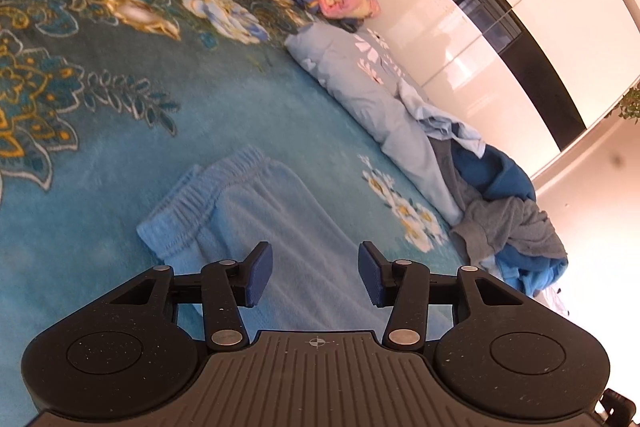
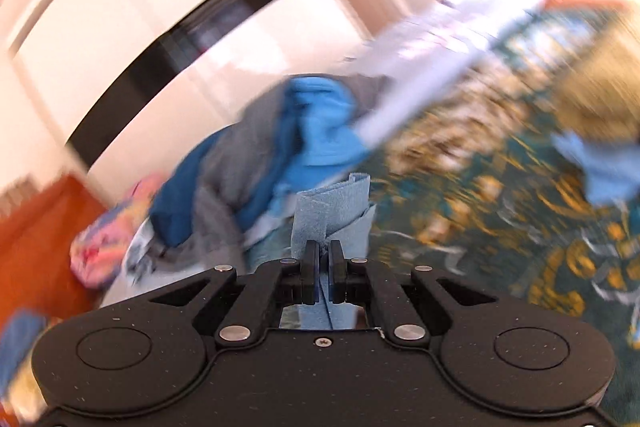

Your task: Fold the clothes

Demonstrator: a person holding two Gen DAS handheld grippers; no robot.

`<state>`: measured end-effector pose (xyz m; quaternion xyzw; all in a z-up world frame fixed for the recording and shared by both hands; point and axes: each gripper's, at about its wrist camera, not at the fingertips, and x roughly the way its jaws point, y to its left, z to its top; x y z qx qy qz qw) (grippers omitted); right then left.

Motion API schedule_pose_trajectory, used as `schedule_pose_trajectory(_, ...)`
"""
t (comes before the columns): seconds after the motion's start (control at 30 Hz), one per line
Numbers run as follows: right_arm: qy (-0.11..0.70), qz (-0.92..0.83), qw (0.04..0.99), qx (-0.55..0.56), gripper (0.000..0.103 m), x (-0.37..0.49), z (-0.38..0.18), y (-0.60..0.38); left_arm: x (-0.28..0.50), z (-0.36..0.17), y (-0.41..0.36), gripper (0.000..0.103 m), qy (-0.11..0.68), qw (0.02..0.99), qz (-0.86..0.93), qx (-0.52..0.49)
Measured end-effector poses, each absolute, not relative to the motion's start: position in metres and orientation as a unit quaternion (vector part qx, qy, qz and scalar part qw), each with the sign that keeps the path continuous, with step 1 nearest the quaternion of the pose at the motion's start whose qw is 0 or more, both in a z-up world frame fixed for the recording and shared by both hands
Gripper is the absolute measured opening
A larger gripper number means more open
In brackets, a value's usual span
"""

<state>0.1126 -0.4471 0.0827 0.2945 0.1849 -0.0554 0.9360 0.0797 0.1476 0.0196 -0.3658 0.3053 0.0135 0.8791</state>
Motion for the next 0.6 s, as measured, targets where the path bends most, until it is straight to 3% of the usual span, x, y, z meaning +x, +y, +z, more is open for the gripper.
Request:
schedule_pose_trajectory(0.23, 0.218, 0.056, 0.968, 0.11, 0.006, 0.13, 0.118, -0.325, 0.065, 0.011, 0.169, 0.047, 0.291, 0.868, 0.006, -0.401)
schedule_pose_trajectory(0.6, 0.318, 0.174, 0.932, -0.004, 0.006, 0.117, 0.066, -0.183, 0.04, -0.007, 0.215, 0.053, 0.281, 0.847, 0.039, -0.449)
